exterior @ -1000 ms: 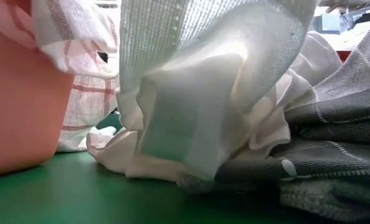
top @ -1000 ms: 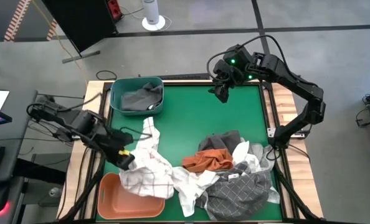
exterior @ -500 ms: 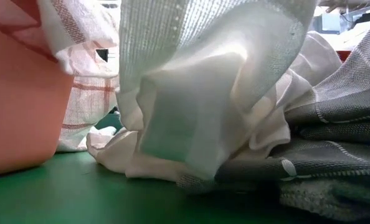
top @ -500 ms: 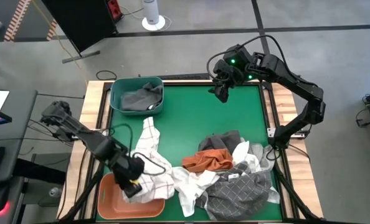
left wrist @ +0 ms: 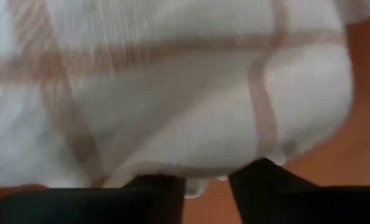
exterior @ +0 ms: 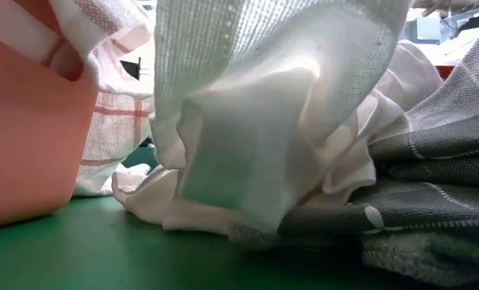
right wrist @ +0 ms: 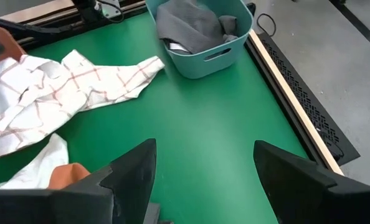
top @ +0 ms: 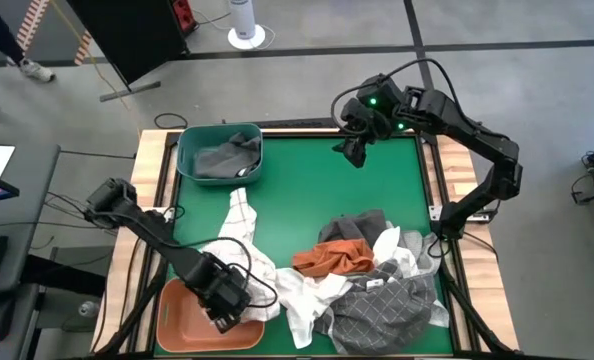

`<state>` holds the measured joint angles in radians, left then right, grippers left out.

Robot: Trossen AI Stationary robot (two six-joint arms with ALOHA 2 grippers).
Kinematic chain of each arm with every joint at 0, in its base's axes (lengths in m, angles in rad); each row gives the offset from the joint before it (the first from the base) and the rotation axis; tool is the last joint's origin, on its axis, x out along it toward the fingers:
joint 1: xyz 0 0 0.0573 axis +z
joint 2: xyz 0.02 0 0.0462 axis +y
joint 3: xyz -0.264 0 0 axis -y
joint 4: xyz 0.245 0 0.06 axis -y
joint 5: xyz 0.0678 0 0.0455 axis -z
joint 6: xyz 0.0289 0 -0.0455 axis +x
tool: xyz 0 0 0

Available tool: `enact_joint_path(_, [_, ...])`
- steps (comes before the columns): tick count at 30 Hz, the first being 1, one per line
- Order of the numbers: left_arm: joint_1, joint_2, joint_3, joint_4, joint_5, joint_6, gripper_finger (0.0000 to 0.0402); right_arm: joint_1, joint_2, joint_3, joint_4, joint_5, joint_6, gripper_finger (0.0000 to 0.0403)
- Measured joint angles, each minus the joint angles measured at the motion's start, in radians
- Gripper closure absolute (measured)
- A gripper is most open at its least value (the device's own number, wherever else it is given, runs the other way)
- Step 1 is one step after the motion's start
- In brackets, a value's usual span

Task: Sort microfiber towel by color & place in baskets
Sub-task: Put the white and orange microfiber towel into the orange bin

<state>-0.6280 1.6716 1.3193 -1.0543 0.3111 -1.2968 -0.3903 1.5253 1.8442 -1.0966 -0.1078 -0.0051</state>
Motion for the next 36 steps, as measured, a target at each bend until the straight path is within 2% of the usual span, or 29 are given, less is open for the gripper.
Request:
enact_joint_path(5, [0.019,0.033,0.000,-0.006,0.052,0.034,0.0189,0.024,0.000,0.000,0.000,0.000,-0.019,0.0108])
enact_joint_path(10, [0.041,-0.019,0.002,-0.031,0.109,-0.007,0.0137,0.038,0.000,0.000,-0.002,0.000,-0.030,0.0108])
enact_joint_path(14, [0.043,-0.109,0.042,-0.041,0.104,-0.077,0.0128,0.037,0.000,0.000,-0.003,0.000,-0.030,0.0108])
enact_joint_path(17, [0.042,-0.198,0.077,-0.041,0.045,-0.158,0.0128,0.034,0.000,0.000,-0.002,0.000,-0.030,0.0108])
enact_joint_path(21, [0.050,-0.324,0.101,-0.067,-0.131,-0.274,0.0127,0.035,0.000,0.000,0.003,0.000,-0.030,0.0108])
enact_joint_path(24, [0.091,-0.383,0.101,-0.189,-0.272,-0.362,0.0127,0.035,0.000,0.000,0.009,0.000,-0.027,0.0108])
enact_joint_path(28, [0.211,-0.366,0.100,-0.312,-0.339,-0.320,0.0127,0.037,0.000,0.000,0.032,0.000,-0.022,0.0108])
enact_joint_path(32, [0.346,-0.291,0.100,-0.333,-0.389,-0.245,0.0127,0.043,0.000,0.000,0.039,0.000,-0.012,0.0108])
enact_joint_path(36, [0.432,-0.181,0.099,-0.339,-0.422,-0.124,0.0127,0.044,-0.002,0.000,0.027,0.000,0.003,0.0108])
